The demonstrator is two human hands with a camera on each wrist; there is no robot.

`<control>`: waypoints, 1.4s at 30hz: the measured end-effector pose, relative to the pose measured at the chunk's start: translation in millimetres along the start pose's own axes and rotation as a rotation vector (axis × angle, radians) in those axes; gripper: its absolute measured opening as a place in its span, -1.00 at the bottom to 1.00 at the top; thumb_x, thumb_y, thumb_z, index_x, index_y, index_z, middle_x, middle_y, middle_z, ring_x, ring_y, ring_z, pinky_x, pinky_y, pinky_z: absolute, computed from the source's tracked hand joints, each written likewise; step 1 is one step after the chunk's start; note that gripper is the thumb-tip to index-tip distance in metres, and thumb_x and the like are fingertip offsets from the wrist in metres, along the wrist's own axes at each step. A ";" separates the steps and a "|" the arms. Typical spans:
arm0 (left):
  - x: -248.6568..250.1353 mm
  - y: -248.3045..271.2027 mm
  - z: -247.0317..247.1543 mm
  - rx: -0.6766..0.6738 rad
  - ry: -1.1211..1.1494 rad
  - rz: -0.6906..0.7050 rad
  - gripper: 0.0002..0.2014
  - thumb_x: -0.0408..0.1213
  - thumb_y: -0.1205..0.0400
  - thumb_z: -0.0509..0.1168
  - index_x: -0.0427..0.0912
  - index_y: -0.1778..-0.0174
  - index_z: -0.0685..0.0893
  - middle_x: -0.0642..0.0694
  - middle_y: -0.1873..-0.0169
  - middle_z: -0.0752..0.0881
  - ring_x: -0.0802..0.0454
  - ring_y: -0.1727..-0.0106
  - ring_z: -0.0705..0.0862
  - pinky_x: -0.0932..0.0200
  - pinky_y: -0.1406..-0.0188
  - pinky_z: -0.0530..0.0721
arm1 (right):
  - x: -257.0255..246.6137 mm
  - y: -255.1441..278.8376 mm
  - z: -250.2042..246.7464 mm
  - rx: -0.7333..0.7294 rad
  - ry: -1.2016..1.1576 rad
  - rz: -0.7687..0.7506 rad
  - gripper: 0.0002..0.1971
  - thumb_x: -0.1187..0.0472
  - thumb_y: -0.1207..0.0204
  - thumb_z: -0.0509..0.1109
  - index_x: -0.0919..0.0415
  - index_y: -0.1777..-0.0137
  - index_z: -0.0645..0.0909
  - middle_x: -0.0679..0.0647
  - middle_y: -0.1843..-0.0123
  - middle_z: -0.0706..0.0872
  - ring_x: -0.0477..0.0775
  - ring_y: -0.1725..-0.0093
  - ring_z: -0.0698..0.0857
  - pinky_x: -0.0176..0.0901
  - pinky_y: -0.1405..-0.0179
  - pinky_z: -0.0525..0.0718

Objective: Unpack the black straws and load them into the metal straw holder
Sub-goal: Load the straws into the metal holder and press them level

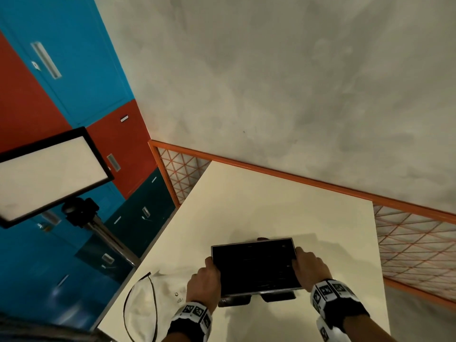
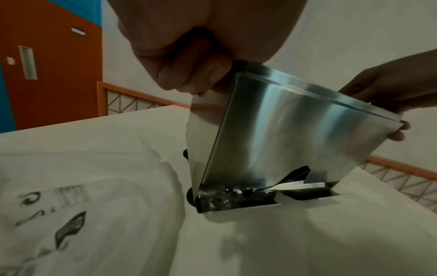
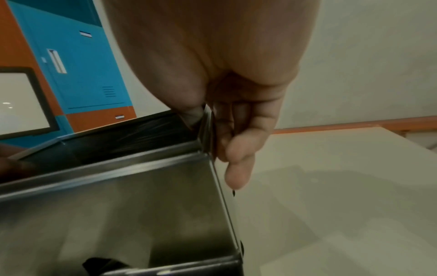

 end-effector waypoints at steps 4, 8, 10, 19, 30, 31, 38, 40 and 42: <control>-0.9 0.9 1.6 0.029 0.024 -0.013 -0.71 -0.10 -0.84 -0.10 -0.08 -0.40 0.34 -0.16 -0.11 0.77 -0.27 -0.12 0.75 -0.06 -0.03 0.62 | -6.9 20.7 -24.7 0.158 0.048 -0.015 -0.77 -0.03 -0.72 0.06 0.06 -0.20 0.38 0.02 -0.05 0.67 0.15 -0.02 0.72 -0.06 0.23 0.50; -1.3 0.8 -1.3 0.056 0.041 -0.034 -0.65 0.00 -0.85 -0.18 -0.06 -0.40 0.37 -0.17 -0.08 0.78 -0.29 -0.10 0.75 -0.07 -0.01 0.61 | -78.7 50.1 -17.4 0.183 -0.068 -0.379 -0.75 -0.07 -0.66 0.15 0.02 -0.20 0.49 -0.08 -0.13 0.62 0.04 -0.17 0.63 -0.05 -0.02 0.56; -0.5 1.0 -1.8 0.054 0.035 -0.035 -0.65 0.00 -0.85 -0.19 -0.06 -0.39 0.36 -0.17 -0.09 0.78 -0.29 -0.12 0.74 -0.07 -0.02 0.61 | -109.7 60.0 21.8 -0.013 -0.016 -0.543 -0.71 -0.09 -0.63 0.18 0.02 -0.21 0.52 -0.07 -0.20 0.59 0.05 -0.27 0.56 0.01 -0.19 0.49; -1.4 9.7 1.0 0.054 0.040 -0.049 -0.61 0.01 -0.85 -0.19 -0.06 -0.48 0.32 -0.17 -0.09 0.79 -0.29 -0.12 0.74 -0.08 -0.04 0.61 | -121.3 51.9 77.6 -0.254 0.127 -0.483 -0.63 -0.03 -0.59 0.24 0.08 -0.34 0.49 0.15 -0.28 0.65 0.28 -0.24 0.67 0.07 -0.21 0.64; -1.0 8.0 0.2 0.053 0.050 -0.038 -0.64 0.04 -0.84 -0.19 -0.07 -0.33 0.38 -0.21 -0.06 0.78 -0.35 -0.09 0.74 -0.12 -0.02 0.63 | -115.6 32.7 82.5 -0.270 0.044 -0.417 -0.47 0.02 -0.55 0.34 0.08 -0.51 0.42 0.14 -0.45 0.57 0.26 -0.41 0.57 0.09 -0.34 0.60; -1.4 7.5 0.7 0.055 0.046 -0.039 -0.64 0.04 -0.84 -0.19 -0.08 -0.32 0.38 -0.21 -0.06 0.79 -0.35 -0.09 0.74 -0.12 -0.02 0.65 | -117.0 33.0 81.8 -0.260 0.044 -0.421 -0.49 0.03 -0.55 0.33 0.09 -0.50 0.43 0.14 -0.44 0.57 0.26 -0.40 0.57 0.08 -0.34 0.60; -2.0 6.5 1.7 0.048 0.028 -0.038 -0.62 0.04 -0.85 -0.19 -0.10 -0.34 0.37 -0.23 -0.07 0.78 -0.35 -0.10 0.74 -0.13 -0.04 0.66 | -118.8 38.2 94.3 -0.312 0.197 -0.393 -0.59 0.05 -0.52 0.31 0.04 -0.37 0.56 0.15 -0.27 0.67 0.29 -0.22 0.69 0.08 -0.18 0.68; -1.7 7.1 1.4 0.051 0.037 -0.038 -0.61 0.05 -0.84 -0.20 -0.10 -0.34 0.37 -0.23 -0.08 0.77 -0.34 -0.10 0.73 -0.13 -0.06 0.66 | -118.8 38.4 97.7 -0.339 0.226 -0.376 -0.58 0.06 -0.49 0.31 0.01 -0.36 0.58 0.15 -0.22 0.68 0.30 -0.17 0.70 0.07 -0.14 0.67; -2.0 7.6 1.7 0.052 0.046 -0.037 -0.62 0.05 -0.84 -0.19 -0.09 -0.34 0.37 -0.23 -0.07 0.77 -0.35 -0.10 0.73 -0.13 -0.05 0.65 | -119.0 37.9 101.3 -0.380 0.224 -0.359 -0.59 0.07 -0.47 0.32 0.01 -0.34 0.61 0.15 -0.18 0.70 0.28 -0.14 0.71 0.01 -0.06 0.65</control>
Point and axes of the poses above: each hand's wrist, its own y-axis away from the middle knuckle, its own z-axis out of the palm, x = y × z, the point moved 10 cm from there along -y, towards the middle knuckle
